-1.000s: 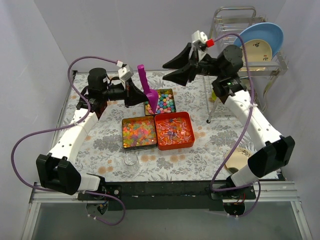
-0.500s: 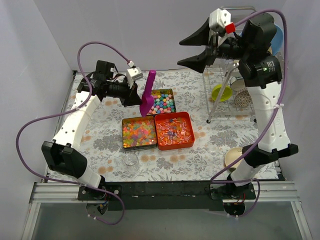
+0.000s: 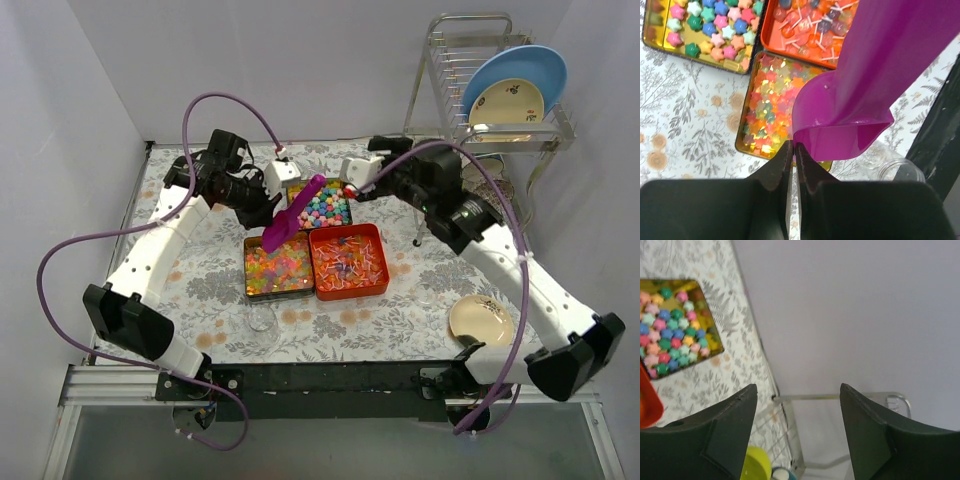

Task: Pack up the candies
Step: Adjust the spatula.

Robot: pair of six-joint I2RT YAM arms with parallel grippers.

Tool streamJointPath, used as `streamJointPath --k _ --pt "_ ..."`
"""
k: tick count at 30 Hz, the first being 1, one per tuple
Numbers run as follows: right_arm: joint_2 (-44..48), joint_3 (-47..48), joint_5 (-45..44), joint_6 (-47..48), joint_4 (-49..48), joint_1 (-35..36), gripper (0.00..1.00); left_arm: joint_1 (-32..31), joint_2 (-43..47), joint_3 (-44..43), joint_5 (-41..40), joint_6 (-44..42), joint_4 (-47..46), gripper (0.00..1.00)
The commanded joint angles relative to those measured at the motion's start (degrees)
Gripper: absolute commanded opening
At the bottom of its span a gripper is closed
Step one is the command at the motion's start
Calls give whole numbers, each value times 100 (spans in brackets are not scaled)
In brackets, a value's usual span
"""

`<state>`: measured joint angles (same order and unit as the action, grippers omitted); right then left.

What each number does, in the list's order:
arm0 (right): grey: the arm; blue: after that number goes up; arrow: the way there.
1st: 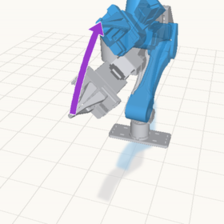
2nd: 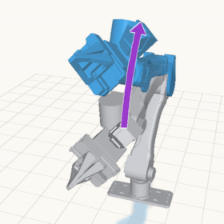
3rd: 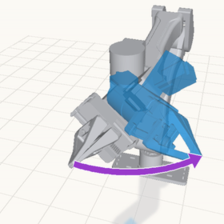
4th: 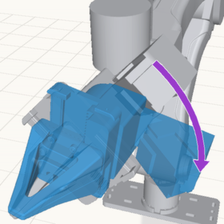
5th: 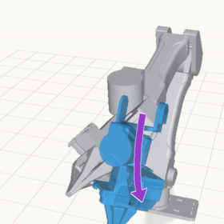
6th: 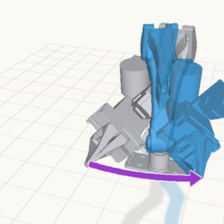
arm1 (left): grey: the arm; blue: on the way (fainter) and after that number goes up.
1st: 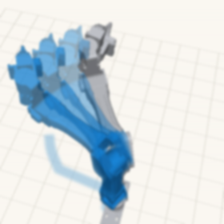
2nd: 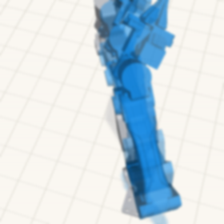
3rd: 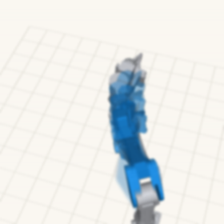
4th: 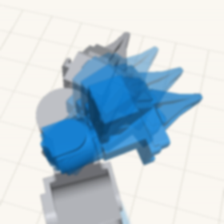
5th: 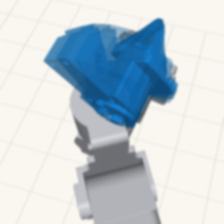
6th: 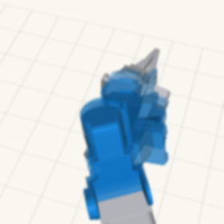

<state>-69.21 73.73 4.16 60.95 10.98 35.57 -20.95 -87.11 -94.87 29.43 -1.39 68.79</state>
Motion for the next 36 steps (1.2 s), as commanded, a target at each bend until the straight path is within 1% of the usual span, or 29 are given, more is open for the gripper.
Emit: streamJointPath --k 1,2,3,4,6,7,8,9,12,14,16,21,23,29,36 --pt "-680 2202 -955 428 820 117 75 -164 335 39 -928 -335 222 0" --pt "-882 2755 -665 374 1714 117 75 -190 335 39 -1035 -379 231 0" --pt "-1319 3639 16 348 3263 117 76 -234 344 30 -1175 -441 213 0" --pt "-1532 4083 380 382 4114 117 76 -252 335 30 -1298 -493 196 0" --pt "-1980 4516 1056 243 5337 134 77 -295 318 -40 -1563 -590 170 0" --pt "-2052 4675 1269 -123 5483 134 77 -313 274 -75 -1624 -608 178 0" --pt "-2070 4642 1489 -258 5572 134 77 -322 247 -119 -1686 -617 187 0" --pt "-2009 4546 1943 -320 5633 134 77 -348 239 -119 -1686 -608 196 0" --pt "-1728 4001 2552 -408 5468 178 79 -479 238 -128 -1695 -538 152 0" --pt "-1570 3537 2581 -600 5012 257 80 -576 256 -111 -1695 -494 117 0" --pt "-1578 3394 2510 -733 4783 301 80 -717 256 -93 -1712 -442 90 0" --pt "-1991 3727 2966 -1093 4913 319 80 -910 151 -119 -1625 -301 38 0" --pt "-2087 3745 3081 -1251 4817 327 79 -955 116 -198 -1581 -239 20 0" --pt "-2097 3438 3310 -1533 4527 345 77 -1060 -130 -585 -1475 -125 73 0" --pt "-1895 2919 3591 -1920 3824 345 75 -1122 -227 -682 -1343 -81 90 0"
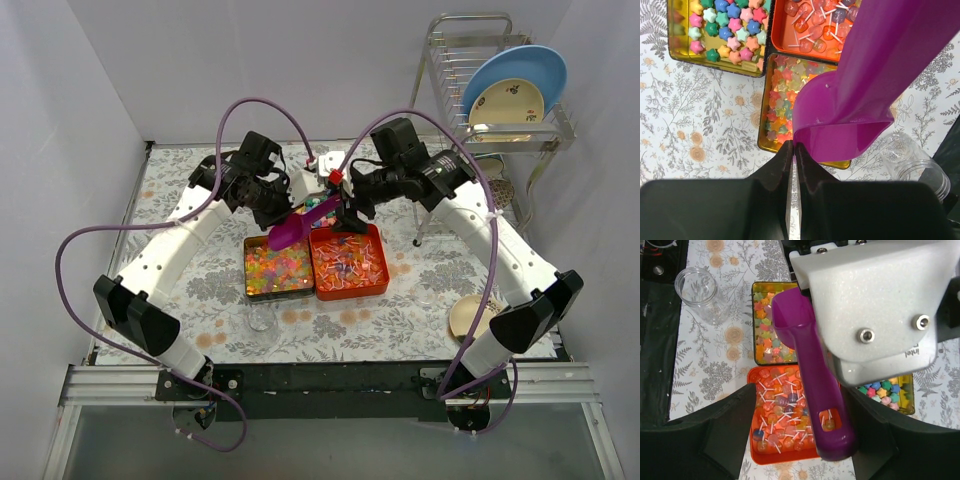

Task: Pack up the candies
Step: Adjust the spatula.

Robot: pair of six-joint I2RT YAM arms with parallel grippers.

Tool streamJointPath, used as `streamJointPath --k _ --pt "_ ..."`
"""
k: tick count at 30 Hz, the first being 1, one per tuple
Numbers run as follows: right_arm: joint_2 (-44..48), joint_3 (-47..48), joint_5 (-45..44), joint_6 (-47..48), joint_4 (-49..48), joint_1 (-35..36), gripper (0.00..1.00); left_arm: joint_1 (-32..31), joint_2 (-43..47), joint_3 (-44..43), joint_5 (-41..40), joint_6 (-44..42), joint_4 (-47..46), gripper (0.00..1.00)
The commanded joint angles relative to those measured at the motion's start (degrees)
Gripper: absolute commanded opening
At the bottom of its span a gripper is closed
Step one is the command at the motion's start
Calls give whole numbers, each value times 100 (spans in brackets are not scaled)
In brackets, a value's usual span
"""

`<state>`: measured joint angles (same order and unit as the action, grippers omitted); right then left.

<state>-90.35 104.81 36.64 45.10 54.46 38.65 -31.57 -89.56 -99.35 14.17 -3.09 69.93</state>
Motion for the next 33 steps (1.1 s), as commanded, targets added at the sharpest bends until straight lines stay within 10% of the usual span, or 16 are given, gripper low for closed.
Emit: streamJointPath --k 1,18,26,33 --pt "219 -233 352 -344 -567 37 75 -68 17 -243 191 98 -23 0" --pt "175 -408 441 -283 -392 37 2 -51 175 -103 235 511 -348 0" --pt "825 -918 256 -361 -400 -314 1 1176 1851 1864 1084 1722 -2698 58" --pt "1782 -1840 519 -1758 -1506 -561 1 1654 2715 3570 2454 3997 -4074 82"
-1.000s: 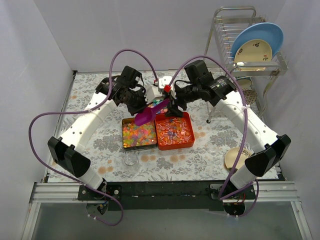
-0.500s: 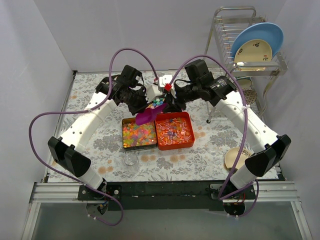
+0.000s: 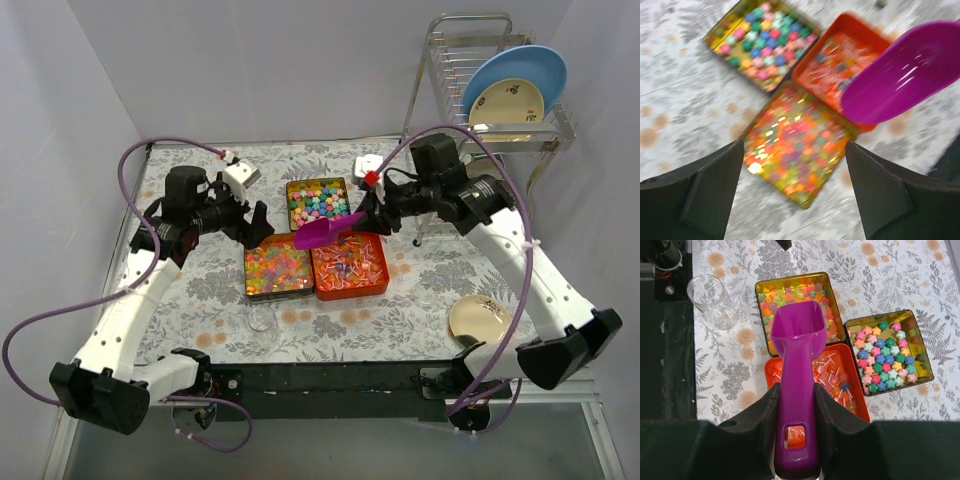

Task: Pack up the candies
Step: Adjust the spatula.

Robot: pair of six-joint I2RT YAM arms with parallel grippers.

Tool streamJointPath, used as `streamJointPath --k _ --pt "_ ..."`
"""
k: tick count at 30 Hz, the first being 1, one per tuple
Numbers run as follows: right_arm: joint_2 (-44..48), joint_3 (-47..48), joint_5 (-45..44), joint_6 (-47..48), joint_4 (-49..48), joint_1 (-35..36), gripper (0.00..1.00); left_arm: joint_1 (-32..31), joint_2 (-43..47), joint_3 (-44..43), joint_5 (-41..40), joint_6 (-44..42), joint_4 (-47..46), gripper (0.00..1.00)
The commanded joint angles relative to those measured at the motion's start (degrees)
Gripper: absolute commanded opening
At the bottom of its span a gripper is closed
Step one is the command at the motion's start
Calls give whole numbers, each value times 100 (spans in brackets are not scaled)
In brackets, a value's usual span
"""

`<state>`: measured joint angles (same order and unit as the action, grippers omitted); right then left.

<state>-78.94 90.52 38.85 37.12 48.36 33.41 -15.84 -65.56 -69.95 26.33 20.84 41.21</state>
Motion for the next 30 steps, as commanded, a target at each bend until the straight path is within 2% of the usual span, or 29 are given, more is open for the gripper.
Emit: streamJointPath --k 1,2,3,4,7,12,17,22,28,30 --pt "825 -508 325 -1127 -1020 -36 1 176 298 745 1609 2182 -1299 82" --pt "871 -640 368 -1207 -1091 -36 1 404 263 833 1934 2544 -1517 82" --pt "915 -684 369 -1303 -1118 -36 1 554 185 921 2669 2852 -1650 82" --pt "959 -711 378 -1313 -1109 -36 1 686 158 1157 2919 3569 -2060 82" --pt "985 -720 404 -1287 -1144 -45 1 1108 -17 1475 3527 4461 -2765 82" --pt "836 -483 483 -1392 -1232 -45 1 1179 -395 1502 4055 4955 -3425 79" --pt "599 -342 632 -1559 -1355 -45 1 1179 -659 1511 4635 5166 -3980 71" --pt "300 -123 747 -1665 -1461 -45 1 1153 -748 1660 4847 5430 -4551 64" --pt "28 273 940 -1796 -1461 -36 1 1144 -923 1801 4838 5667 -5016 66" --pt "-51 334 940 -1796 -1470 -36 1 1135 -1063 1810 4934 5781 -5166 60"
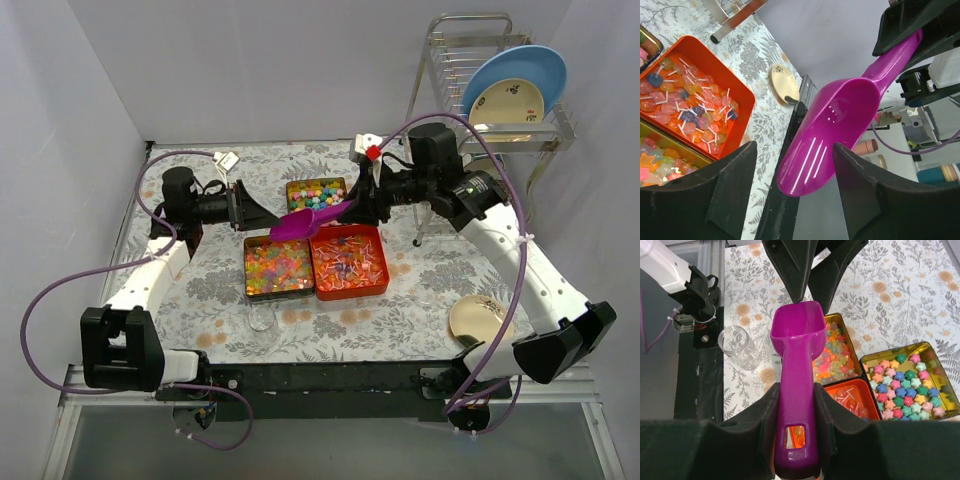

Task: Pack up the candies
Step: Adjust the spatula.

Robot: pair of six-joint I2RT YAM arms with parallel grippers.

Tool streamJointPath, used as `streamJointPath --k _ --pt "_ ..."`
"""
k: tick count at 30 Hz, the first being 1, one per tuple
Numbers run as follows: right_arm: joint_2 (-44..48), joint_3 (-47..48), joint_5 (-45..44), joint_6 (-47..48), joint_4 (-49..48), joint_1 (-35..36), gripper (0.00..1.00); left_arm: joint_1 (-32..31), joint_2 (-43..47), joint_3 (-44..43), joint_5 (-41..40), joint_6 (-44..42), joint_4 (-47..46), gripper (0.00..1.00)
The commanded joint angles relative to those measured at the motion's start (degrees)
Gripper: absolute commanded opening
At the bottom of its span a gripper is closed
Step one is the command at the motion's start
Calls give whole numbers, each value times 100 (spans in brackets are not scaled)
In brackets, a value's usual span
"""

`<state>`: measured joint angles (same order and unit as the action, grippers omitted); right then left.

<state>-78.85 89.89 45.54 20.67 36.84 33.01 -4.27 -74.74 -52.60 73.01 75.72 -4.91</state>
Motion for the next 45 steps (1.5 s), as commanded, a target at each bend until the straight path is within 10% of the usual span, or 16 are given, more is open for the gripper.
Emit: streamJointPath --k 1,13,18,22,45 --pt "-78 415 280 -151 -326 3 1 -38 -216 83 423 355 -747 56" --pt "-17 -155 52 604 -170 30 11 -346 -1253 -347 1295 1375 -1100 0" --pt "97 -6 -299 1246 666 30 48 -302 -1262 -715 943 167 65 0" --pt "282 -15 -589 1440 834 21 59 -302 -1227 -980 653 -804 1035 0" --pt "-456 -59 -326 1520 931 21 62 -302 -919 -1200 591 -1499 1607 0"
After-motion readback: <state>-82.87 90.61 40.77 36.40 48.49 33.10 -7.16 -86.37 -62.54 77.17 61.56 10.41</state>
